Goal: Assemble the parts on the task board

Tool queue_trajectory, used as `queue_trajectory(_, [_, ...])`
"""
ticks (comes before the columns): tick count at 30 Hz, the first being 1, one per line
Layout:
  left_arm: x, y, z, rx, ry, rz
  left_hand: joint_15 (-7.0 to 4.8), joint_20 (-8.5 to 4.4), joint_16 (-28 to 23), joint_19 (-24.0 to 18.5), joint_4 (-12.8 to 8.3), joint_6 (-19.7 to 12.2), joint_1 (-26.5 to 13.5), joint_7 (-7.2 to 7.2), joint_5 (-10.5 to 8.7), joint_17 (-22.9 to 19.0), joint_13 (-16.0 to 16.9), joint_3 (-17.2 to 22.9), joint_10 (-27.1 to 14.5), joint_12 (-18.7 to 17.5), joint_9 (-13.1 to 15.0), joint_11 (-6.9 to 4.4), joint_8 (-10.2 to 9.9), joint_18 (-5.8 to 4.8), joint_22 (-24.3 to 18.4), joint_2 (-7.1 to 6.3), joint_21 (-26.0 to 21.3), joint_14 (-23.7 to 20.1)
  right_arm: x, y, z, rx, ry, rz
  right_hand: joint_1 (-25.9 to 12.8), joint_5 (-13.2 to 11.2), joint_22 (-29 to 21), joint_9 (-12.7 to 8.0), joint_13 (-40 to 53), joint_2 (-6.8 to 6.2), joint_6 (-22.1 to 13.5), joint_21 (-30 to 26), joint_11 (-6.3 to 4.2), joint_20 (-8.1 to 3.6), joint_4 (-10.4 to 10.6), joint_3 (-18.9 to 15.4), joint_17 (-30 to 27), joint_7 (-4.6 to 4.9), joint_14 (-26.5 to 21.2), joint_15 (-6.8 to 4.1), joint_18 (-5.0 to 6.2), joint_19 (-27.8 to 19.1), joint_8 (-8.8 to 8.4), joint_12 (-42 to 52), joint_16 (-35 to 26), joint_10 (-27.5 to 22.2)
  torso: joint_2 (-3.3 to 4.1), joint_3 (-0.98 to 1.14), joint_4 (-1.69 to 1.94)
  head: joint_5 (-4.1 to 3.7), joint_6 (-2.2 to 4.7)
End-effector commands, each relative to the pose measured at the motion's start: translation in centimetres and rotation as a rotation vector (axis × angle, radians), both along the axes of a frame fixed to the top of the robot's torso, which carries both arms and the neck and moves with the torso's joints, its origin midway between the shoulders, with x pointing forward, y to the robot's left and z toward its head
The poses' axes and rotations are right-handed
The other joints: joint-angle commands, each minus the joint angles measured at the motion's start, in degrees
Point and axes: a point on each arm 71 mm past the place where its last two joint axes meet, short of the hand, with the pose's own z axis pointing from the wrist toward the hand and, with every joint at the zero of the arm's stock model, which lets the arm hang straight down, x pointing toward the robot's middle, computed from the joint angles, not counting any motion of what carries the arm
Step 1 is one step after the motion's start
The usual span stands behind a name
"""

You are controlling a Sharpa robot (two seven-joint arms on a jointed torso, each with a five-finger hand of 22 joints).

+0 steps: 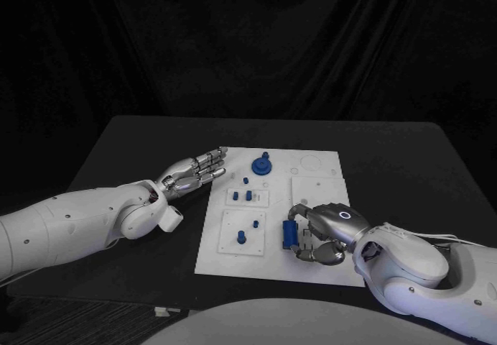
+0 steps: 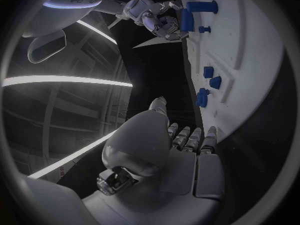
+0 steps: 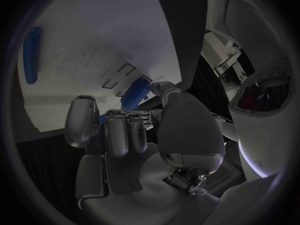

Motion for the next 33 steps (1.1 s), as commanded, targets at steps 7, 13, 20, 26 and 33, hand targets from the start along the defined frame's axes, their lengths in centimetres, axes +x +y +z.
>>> queue_trajectory(7, [-0.08,-0.25,-0.05,-0.013,0.005,-0.014,0.50,0.45,-0.2,0.2,0.1,0.1,0.5,0.49,0.12,-0.1,0.1,0.2,0.1,0.4,0.1,0.62,0.4,0.20,0.1,0.29,0.2,0.0,-0.17,-0.27,-0.44,-0.049,0.026,-0.015,-0.4,-0.4,9.3,-4.1,15.1,0.39,-0.2,-0.3,0.69,0.69,0.1,-1.5,7.0,0.34,4.4,0.52,0.78,0.0,-2.85,0.2,-0.4,6.1,0.01,-0.01,0.01,0.06,-0.01])
queue_trajectory(13, [-0.09,-0.22,-0.11,-0.011,0.009,-0.014,0.57,0.52,-0.2,0.2,0.2,0.1,0.4,0.52,0.11,-0.1,0.2,0.3,0.2,0.5,0.1,0.73,0.4,0.19,0.1,0.33,0.3,0.0,-0.22,-0.40,-0.38,-0.047,0.025,-0.020,-0.9,-0.6,9.2,-5.7,15.1,0.85,0.8,-0.6,0.78,0.82,0.1,-1.9,6.8,0.45,4.3,0.64,0.82,-0.1,-3.71,0.2,-0.5,6.1,-0.01,0.00,-0.05,0.13,-0.01])
queue_trajectory(20, [-0.08,-0.16,-0.19,-0.009,0.013,-0.015,0.71,0.62,-0.2,0.2,0.3,0.2,0.4,0.63,0.06,-0.1,0.2,0.3,0.4,0.6,0.1,0.97,0.4,0.14,0.1,0.41,0.3,0.0,-0.24,-0.59,-0.28,-0.039,0.020,-0.027,-1.5,-2.3,9.1,-9.1,15.1,1.27,0.7,-1.0,0.50,0.70,0.2,-2.7,5.9,0.34,4.2,0.42,0.92,-0.2,-6.09,0.2,-1.0,6.1,0.00,0.00,-0.03,0.13,-0.01])
queue_trajectory(26, [-0.07,-0.15,-0.25,-0.007,0.016,-0.015,0.77,0.66,-0.2,0.2,0.4,0.3,0.3,0.78,0.02,-0.1,0.3,0.3,0.5,0.7,0.1,1.13,0.4,0.11,0.1,0.45,0.3,0.0,-0.27,-0.68,-0.17,-0.029,0.014,-0.031,-2.2,-2.6,9.0,-13.6,14.7,1.54,-2.1,-1.5,-0.05,0.35,0.2,-3.8,5.4,-0.20,4.1,-0.02,1.02,-0.3,-12.53,-0.3,-1.3,5.7,0.03,0.01,-0.03,0.21,-0.01])
queue_trajectory(33, [-0.07,-0.13,-0.30,-0.005,0.020,-0.015,0.80,0.68,-0.2,0.2,0.4,0.4,0.3,0.85,0.02,0.0,0.3,0.3,0.6,0.8,0.1,1.23,0.4,0.10,0.1,0.47,0.3,0.0,-0.23,-0.75,-0.08,-0.015,0.005,-0.033,-1.6,-9.9,8.7,-17.5,14.1,0.55,-6.2,-2.8,-0.75,-0.26,0.3,-7.0,4.1,-1.07,3.8,-0.64,1.21,-0.6,-19.38,-0.8,-2.1,5.3,-0.02,0.01,-0.03,0.28,-0.01])
